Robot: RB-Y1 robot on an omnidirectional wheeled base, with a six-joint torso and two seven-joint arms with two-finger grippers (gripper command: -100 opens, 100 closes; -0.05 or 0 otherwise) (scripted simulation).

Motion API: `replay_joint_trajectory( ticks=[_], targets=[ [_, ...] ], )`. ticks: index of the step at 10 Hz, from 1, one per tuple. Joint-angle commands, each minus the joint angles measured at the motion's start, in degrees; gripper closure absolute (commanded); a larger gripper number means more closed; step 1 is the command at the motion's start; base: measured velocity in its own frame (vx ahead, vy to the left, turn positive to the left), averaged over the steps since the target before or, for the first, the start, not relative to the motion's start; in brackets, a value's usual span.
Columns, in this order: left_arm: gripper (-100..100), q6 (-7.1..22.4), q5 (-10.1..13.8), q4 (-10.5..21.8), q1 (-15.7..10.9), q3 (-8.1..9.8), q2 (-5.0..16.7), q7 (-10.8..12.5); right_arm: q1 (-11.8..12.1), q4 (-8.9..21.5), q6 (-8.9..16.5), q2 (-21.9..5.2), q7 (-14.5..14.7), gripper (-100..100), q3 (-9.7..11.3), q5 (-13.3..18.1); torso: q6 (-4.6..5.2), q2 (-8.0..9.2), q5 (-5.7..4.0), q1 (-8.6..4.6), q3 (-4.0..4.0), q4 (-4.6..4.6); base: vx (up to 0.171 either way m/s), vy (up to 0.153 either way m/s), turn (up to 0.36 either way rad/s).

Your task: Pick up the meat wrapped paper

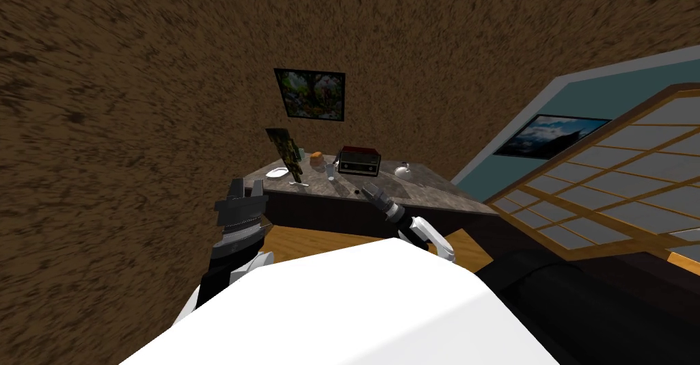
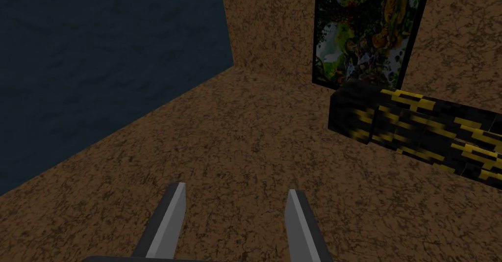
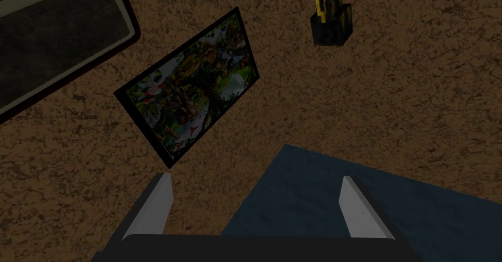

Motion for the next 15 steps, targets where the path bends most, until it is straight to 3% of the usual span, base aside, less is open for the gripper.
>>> replay_joint_trajectory(
  ticks=[1,2,3,6,7,8,9,10,11,14,15],
  targets=[
    [0,0.0,0.0,0.0,0.0,0.00,0.0,0.0,-0.3,0.6,0.1,-1.6,0.5,-100,-0.3,2.2,0.00,0.00,0.00,0.00,0.00,0.00,-0.008,0.090,0.016],
    [0,0.0,0.0,0.0,0.0,0.00,0.0,0.0,-0.3,1.5,0.1,-3.9,1.7,-100,-0.5,4.3,0.00,-0.02,0.00,-0.04,-0.01,0.00,0.003,0.091,0.047],
    [0,0.0,0.0,0.0,0.0,0.00,0.0,0.0,-0.3,1.5,0.1,-4.1,1.7,-100,-0.5,5.5,0.00,-0.05,-0.01,-0.04,-0.03,-0.01,0.003,0.084,0.016],
    [0,0.0,0.0,0.0,0.0,0.00,0.0,0.0,-0.1,3.7,0.2,-8.8,4.2,-100,-1.2,10.7,0.00,-0.13,0.03,0.06,-0.08,-0.03,0.022,0.125,0.028],
    [0,0.0,0.0,0.0,0.0,0.00,0.0,0.0,-0.1,3.7,0.2,-9.0,4.2,-100,-1.2,12.1,0.00,-0.12,0.02,0.06,-0.07,-0.02,0.019,0.088,0.012],
    [0,0.0,0.0,0.0,0.0,0.00,0.0,0.0,0.1,5.0,0.3,-11.4,5.4,-100,-1.6,14.0,0.01,-0.12,0.01,-0.04,-0.06,-0.02,0.024,0.114,0.036],
    [0,0.0,0.0,0.0,0.0,0.00,0.0,0.0,0.1,5.0,0.3,-11.4,5.4,-100,-1.6,15.3,0.00,-0.13,0.01,0.03,-0.07,-0.03,0.022,0.092,0.004],
    [0,0.0,0.0,0.0,0.0,0.00,0.0,0.0,0.3,6.3,0.4,-13.7,6.5,-100,-2.1,17.2,0.01,-0.13,0.01,-0.03,-0.07,-0.02,0.026,0.110,0.022],
    [0,0.0,0.0,0.0,0.0,0.00,0.0,0.0,0.3,6.3,0.4,-13.7,6.5,-100,-2.1,18.5,0.01,-0.14,0.01,0.02,-0.08,-0.03,0.030,0.097,0.008],
    [0,0.0,0.0,0.0,0.0,0.00,0.0,0.0,0.8,9.1,0.6,-18.1,8.8,-100,-3.3,23.4,0.01,-0.20,0.01,-0.03,-0.12,-0.04,0.047,0.110,0.015],
    [0,0.0,0.0,0.0,0.0,0.00,0.0,0.0,0.8,9.1,0.6,-18.1,8.8,-100,-3.3,24.6,0.00,-0.23,0.01,0.03,-0.13,-0.05,0.041,0.097,0.004]
  ],
)
